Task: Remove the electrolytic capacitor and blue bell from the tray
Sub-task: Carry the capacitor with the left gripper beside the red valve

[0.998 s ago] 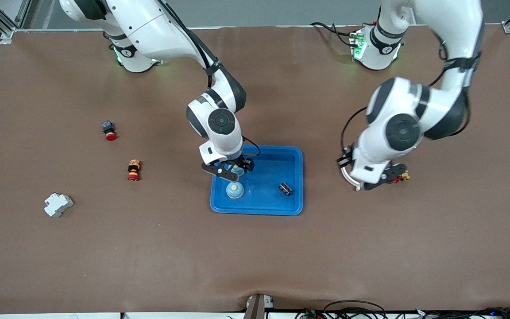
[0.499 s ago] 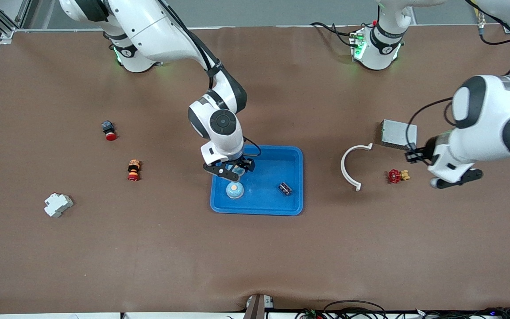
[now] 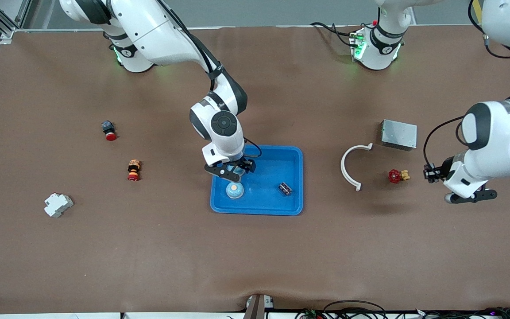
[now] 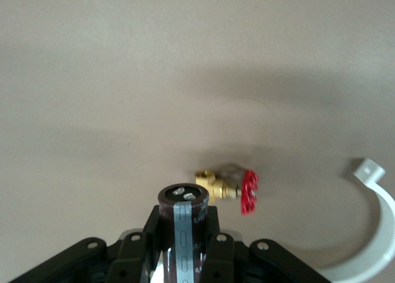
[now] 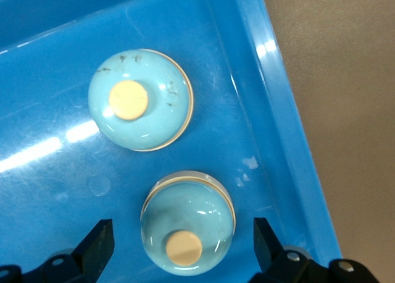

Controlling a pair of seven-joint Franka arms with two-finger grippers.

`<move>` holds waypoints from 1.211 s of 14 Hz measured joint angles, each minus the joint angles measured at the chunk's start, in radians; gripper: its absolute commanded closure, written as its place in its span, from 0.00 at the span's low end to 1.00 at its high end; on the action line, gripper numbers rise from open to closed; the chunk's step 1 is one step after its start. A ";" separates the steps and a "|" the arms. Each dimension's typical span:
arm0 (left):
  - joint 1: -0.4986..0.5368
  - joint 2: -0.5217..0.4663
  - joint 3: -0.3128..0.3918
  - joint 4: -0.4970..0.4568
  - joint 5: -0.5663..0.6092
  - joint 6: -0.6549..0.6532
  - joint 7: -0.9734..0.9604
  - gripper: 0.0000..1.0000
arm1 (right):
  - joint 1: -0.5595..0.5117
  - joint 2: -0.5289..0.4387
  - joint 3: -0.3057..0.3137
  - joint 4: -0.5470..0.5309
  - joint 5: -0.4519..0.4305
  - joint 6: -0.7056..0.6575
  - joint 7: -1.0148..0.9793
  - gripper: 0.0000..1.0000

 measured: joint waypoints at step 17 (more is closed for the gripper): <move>0.067 0.177 -0.004 -0.004 0.175 0.143 0.002 1.00 | -0.002 -0.005 -0.012 0.040 -0.002 -0.088 0.022 1.00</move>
